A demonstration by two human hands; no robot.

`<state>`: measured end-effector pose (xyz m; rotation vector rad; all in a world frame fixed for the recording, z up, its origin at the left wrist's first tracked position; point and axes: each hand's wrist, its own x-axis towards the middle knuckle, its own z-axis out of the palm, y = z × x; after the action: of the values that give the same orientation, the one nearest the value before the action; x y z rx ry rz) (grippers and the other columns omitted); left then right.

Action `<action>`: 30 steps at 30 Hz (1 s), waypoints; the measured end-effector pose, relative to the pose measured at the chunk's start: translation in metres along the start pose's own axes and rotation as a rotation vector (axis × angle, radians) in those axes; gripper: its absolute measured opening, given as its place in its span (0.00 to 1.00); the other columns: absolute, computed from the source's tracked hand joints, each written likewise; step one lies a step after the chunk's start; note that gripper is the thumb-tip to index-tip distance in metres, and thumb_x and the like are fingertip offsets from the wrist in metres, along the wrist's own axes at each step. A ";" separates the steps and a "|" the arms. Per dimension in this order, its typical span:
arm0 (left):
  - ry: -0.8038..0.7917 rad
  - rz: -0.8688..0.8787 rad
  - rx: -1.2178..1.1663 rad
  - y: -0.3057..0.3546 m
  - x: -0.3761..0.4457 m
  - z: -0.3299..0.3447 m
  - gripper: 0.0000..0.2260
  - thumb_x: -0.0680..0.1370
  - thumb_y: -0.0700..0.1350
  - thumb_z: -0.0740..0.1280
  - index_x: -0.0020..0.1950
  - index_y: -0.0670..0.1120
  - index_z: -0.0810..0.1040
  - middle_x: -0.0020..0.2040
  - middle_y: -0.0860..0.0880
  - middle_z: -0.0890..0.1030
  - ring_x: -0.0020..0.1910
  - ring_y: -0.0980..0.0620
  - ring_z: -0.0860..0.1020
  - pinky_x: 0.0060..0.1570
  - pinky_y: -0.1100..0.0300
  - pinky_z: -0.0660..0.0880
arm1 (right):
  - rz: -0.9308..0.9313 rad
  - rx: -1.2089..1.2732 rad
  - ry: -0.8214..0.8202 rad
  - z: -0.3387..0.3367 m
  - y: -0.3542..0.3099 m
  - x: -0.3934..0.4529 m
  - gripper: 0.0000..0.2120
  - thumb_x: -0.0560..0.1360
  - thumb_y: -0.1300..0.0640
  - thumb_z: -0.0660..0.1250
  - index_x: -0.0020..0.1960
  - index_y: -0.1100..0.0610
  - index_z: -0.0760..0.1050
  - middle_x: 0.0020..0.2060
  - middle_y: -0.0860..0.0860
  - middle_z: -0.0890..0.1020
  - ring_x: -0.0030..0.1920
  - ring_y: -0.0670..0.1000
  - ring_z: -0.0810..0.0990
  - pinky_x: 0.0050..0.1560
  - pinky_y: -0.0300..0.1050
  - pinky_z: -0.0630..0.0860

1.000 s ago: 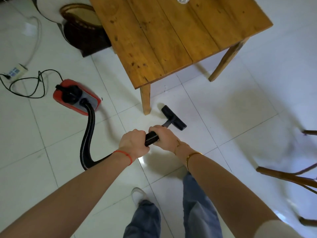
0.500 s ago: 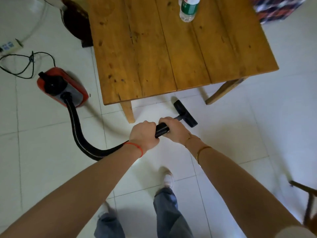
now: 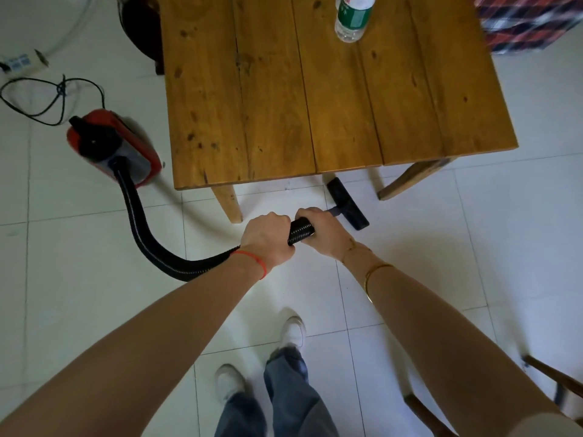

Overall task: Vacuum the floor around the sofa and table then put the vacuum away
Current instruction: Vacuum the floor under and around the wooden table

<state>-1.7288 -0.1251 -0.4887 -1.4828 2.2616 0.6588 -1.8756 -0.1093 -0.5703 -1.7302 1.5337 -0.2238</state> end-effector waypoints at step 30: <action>-0.108 -0.198 -0.016 -0.084 -0.194 0.056 0.06 0.71 0.46 0.66 0.46 0.46 0.75 0.38 0.49 0.73 0.37 0.48 0.74 0.37 0.60 0.71 | -0.163 0.021 -0.172 0.135 -0.135 -0.091 0.10 0.69 0.65 0.69 0.49 0.62 0.73 0.44 0.58 0.77 0.43 0.53 0.74 0.44 0.48 0.74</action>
<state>-1.5743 0.0237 -0.4481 -1.6116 2.0025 0.6803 -1.7150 0.0243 -0.5394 -1.8099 1.2650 -0.1679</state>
